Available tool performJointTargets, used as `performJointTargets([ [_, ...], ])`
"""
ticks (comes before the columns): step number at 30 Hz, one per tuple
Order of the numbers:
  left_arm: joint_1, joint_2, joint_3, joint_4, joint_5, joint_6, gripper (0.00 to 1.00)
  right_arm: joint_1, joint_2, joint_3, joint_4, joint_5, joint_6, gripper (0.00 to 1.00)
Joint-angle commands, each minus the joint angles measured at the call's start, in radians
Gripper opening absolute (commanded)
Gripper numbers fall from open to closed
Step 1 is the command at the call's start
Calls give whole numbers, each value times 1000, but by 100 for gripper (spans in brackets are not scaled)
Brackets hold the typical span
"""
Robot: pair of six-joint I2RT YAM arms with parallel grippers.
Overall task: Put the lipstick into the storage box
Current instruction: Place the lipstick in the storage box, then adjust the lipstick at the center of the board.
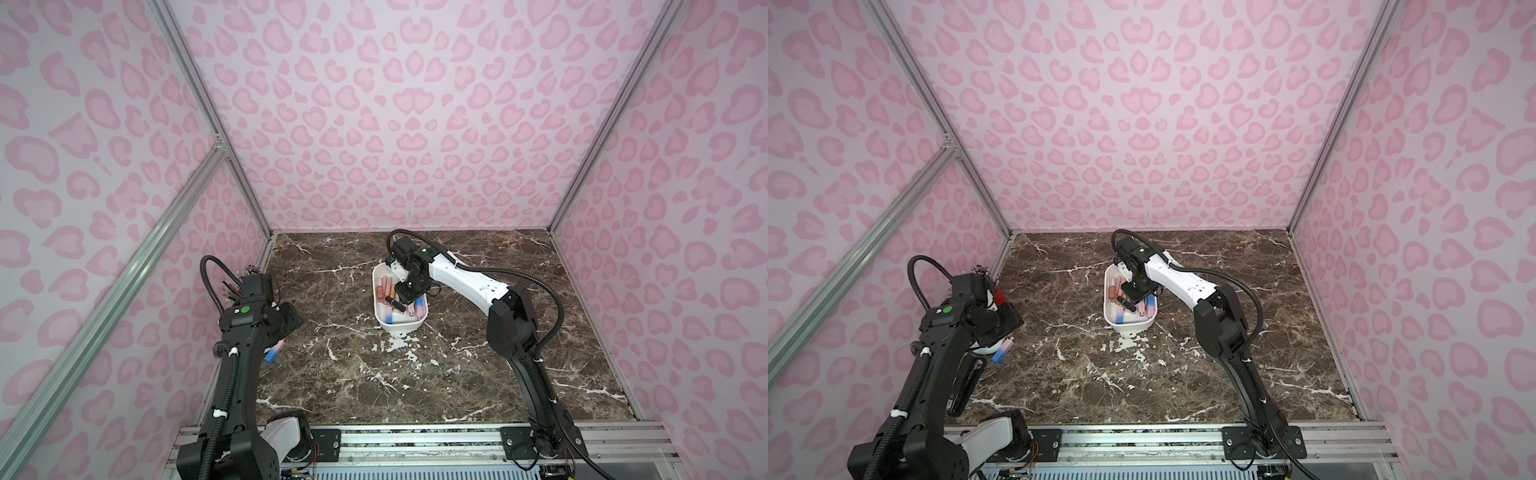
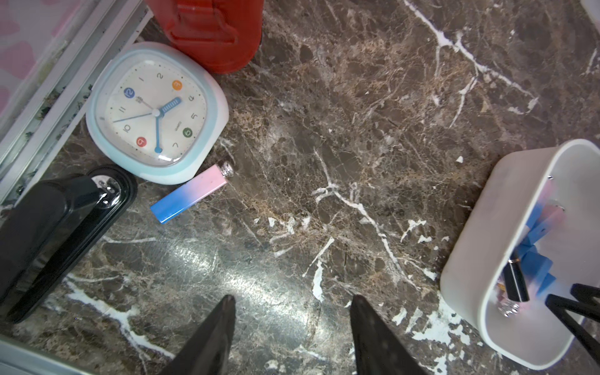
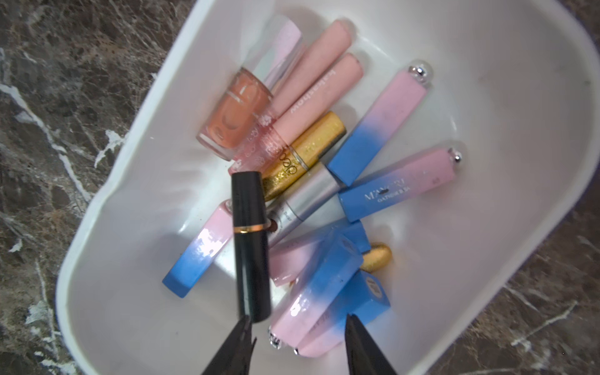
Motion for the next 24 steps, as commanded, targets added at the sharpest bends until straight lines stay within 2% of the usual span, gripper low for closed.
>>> performJointTargets([
  [1,2,-17,-33,-18,-18,-16,60,3,-44,-7,-16,-3,-5,51],
  [7,2,-24,-46,-25,-10,-31,59,6,-232,-116,19,14,30,53],
  [10,2,-1,-56,-29,-9,-40,59,6,-323,-226,64,1,49,55],
  [14,2,66,-64,-15,-17,-46,62,5,-442,-424,171,-16,80,62],
  [18,2,162,-15,-29,-98,-24,63,4,-519,-577,273,-47,103,67],
  [24,2,299,83,-41,-218,23,64,-8,-550,-677,319,-80,88,68],
])
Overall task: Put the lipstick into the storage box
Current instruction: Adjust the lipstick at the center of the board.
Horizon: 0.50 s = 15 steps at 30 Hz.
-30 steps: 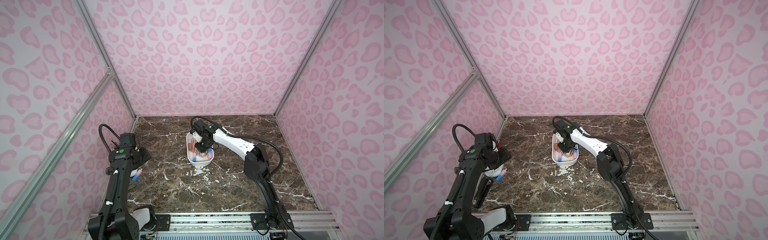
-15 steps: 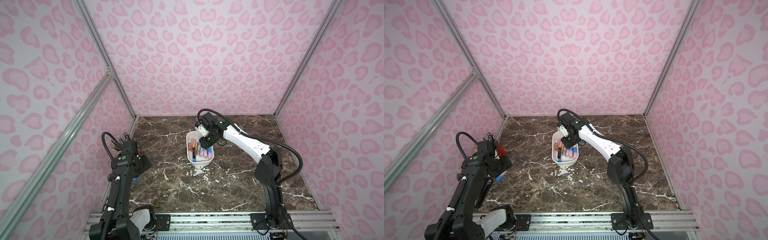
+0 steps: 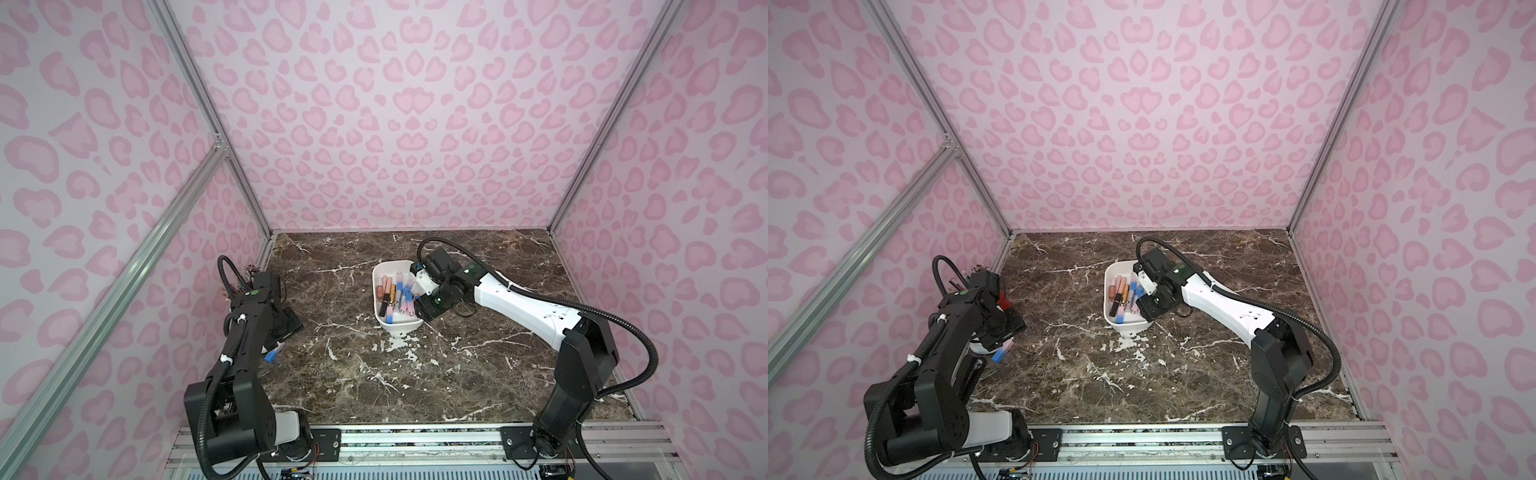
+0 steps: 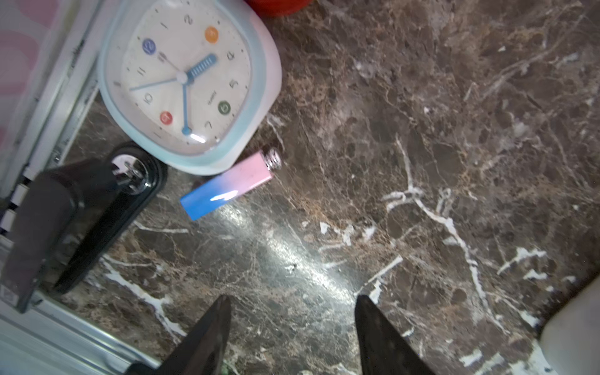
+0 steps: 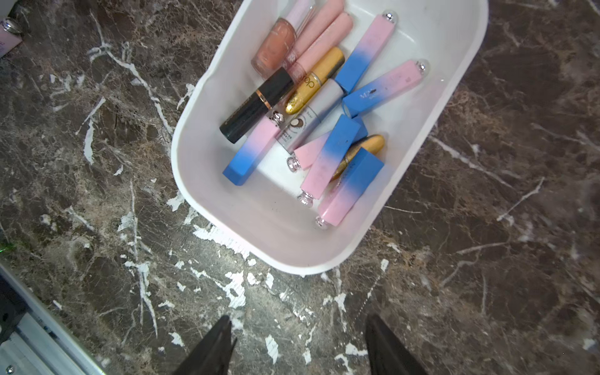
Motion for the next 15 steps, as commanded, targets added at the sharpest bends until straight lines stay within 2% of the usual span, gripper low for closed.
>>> performJointTargets([
  [1,1,45,36,-16,-78,27,64,-15,-7,-35,57,-34,-1,68],
  [9,1,110,13,14,-55,38,64,-67,20,11,25,-82,-43,69],
  [15,1,138,-8,53,-41,47,64,-71,105,191,-73,-85,-84,70],
])
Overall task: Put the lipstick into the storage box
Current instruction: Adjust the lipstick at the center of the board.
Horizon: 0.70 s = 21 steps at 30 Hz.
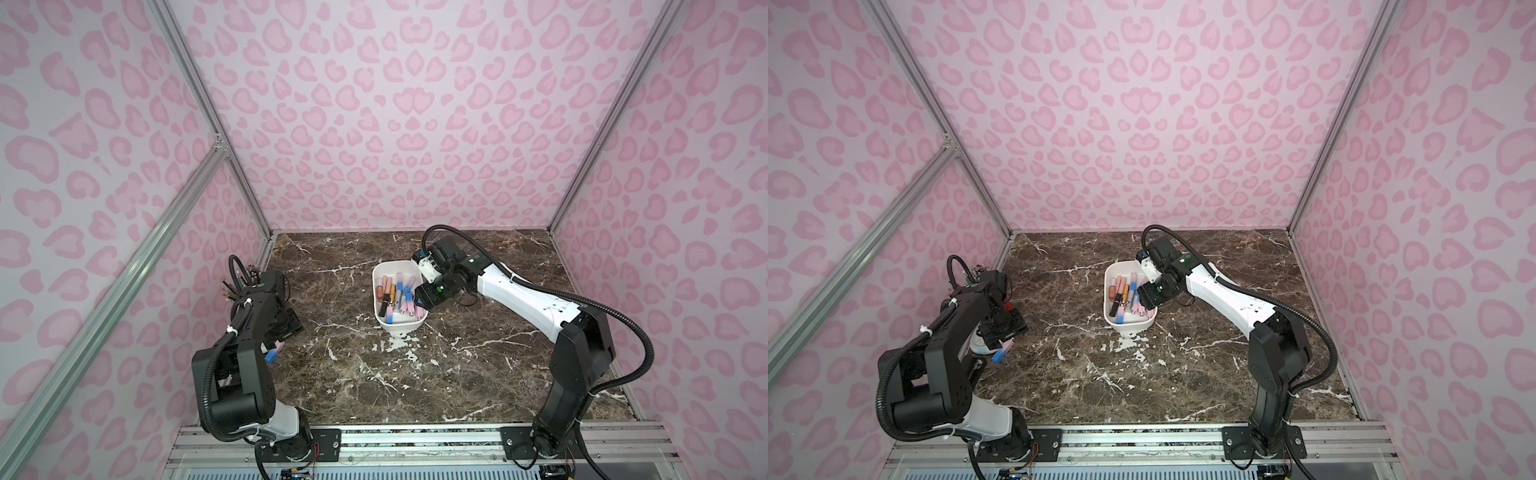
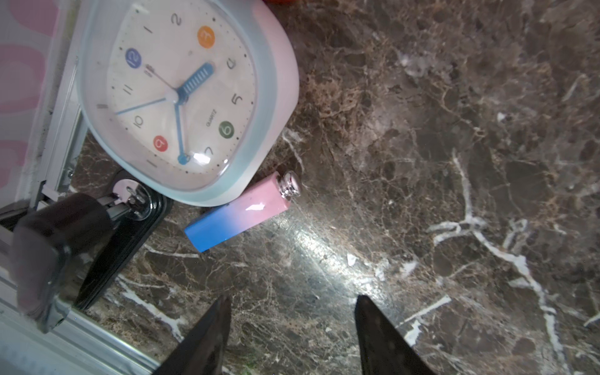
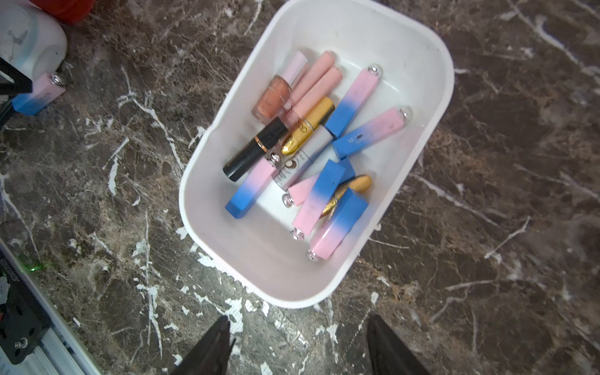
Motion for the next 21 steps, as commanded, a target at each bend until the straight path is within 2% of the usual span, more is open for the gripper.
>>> performJointTargets([
  [1,0,6,-7,27,-5,14,64,-1,49,78,-81,-7,-40,70],
  [5,0,13,-2,39,-37,19,64,-13,124,216,-153,-35,-34,70],
  [11,0,44,9,58,-23,22,64,-15,220,378,-251,-23,-26,70],
  [21,1,114,36,77,-80,61,64,23,262,464,-316,25,5,70],
])
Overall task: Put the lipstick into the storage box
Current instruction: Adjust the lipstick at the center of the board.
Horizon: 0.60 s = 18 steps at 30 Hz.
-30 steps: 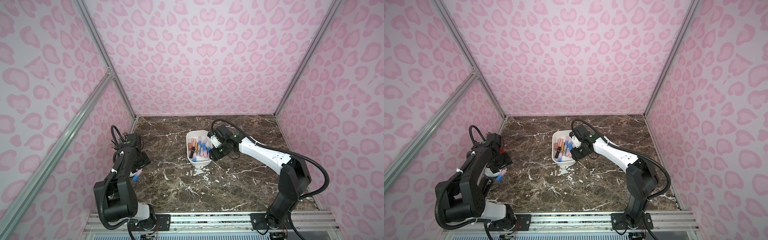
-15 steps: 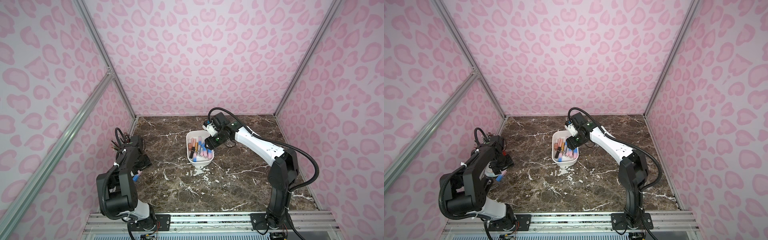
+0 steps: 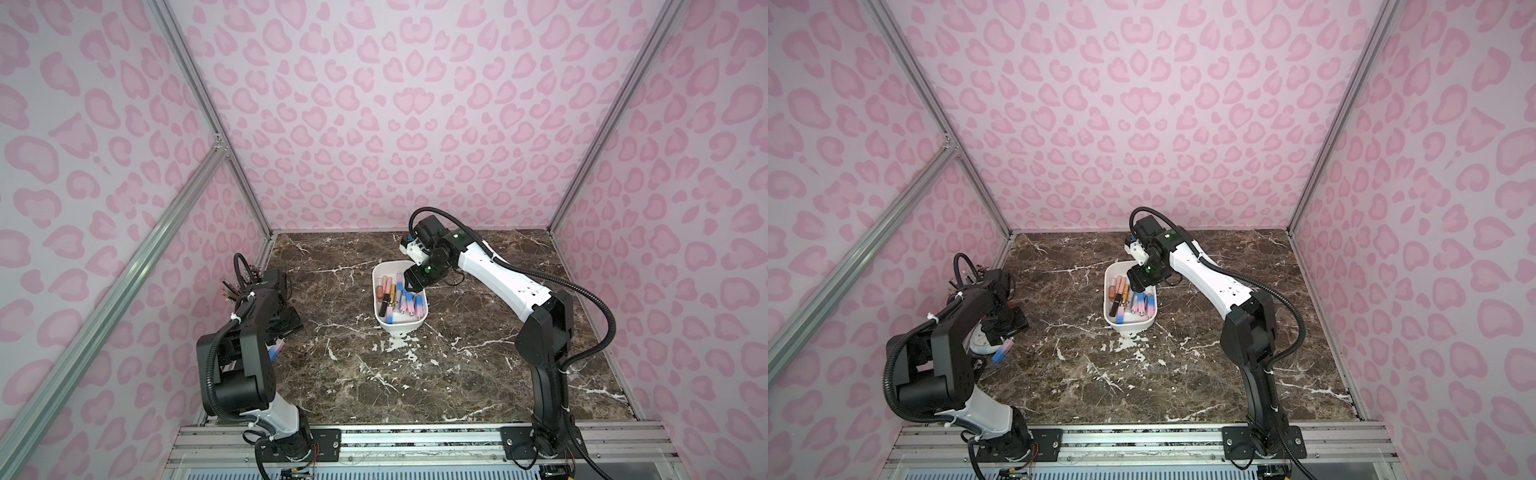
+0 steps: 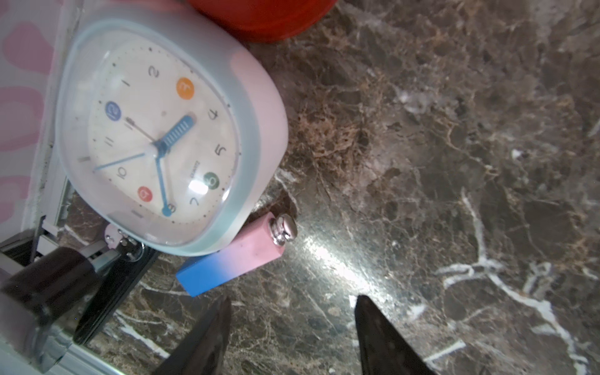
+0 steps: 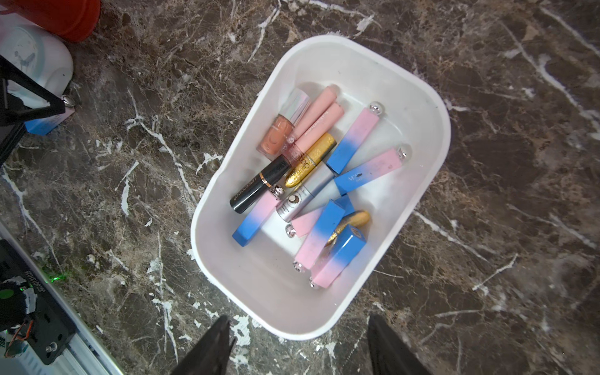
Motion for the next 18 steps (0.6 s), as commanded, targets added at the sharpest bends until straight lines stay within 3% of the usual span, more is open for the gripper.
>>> performJointTargets([
  [1,3,31,14,7,-45,25,64,18,16,30,-48,45,10,71],
  [10,3,120,43,29,-26,40,64,36,3,30,-62,92,28,73],
  [18,5,120,-4,39,-6,38,63,40,-17,-8,-46,107,38,73],
])
